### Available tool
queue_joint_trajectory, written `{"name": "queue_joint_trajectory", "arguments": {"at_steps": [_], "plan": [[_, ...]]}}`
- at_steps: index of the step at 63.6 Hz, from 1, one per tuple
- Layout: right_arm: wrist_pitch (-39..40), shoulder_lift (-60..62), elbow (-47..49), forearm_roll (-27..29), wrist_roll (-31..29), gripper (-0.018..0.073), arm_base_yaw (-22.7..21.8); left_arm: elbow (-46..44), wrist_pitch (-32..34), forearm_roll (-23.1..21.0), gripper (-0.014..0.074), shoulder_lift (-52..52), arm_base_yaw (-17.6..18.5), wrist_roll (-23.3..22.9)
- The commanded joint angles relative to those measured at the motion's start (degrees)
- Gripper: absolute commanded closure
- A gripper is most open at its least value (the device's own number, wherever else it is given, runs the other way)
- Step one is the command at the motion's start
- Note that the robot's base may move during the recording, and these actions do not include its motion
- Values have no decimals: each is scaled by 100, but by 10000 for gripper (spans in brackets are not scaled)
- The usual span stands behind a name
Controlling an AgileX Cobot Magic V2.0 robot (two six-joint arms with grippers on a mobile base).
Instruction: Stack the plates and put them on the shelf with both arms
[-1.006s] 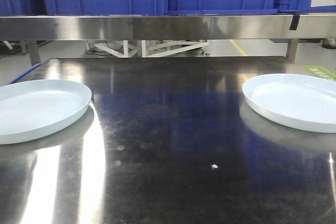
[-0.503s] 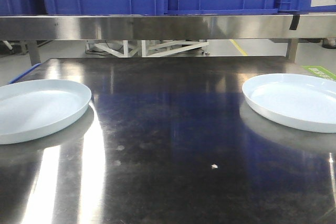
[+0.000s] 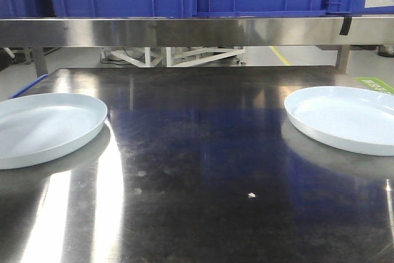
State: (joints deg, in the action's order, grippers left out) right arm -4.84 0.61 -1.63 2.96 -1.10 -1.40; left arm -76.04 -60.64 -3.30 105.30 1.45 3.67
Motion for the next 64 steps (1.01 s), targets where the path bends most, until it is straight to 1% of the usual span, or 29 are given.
{"name": "queue_joint_trajectory", "arguments": {"at_steps": [1, 26, 31, 34, 43, 48, 54, 64], "plan": [[484, 110, -5, 3, -40, 510, -20, -170, -21, -79, 171, -251, 10, -46], [484, 110, -5, 3, -40, 510, -20, -170, -11, -89, 174, -203, 10, -46], [484, 110, -5, 3, -40, 510, -20, -170, -11, -89, 186, -190, 10, -46], [484, 110, -5, 3, -40, 510, -20, -170, -11, -89, 209, -190, 10, -46], [484, 110, -5, 3, -40, 510, -20, -170, -11, -99, 333, -190, 10, -46], [484, 110, -5, 3, -40, 510, -20, -170, -11, -99, 428, -190, 10, -46], [484, 110, -5, 3, -40, 510, -20, -170, -11, -99, 518, -190, 10, -46], [484, 110, -5, 3, -40, 510, -20, -170, -60, -150, 510, -190, 10, -46]]}}
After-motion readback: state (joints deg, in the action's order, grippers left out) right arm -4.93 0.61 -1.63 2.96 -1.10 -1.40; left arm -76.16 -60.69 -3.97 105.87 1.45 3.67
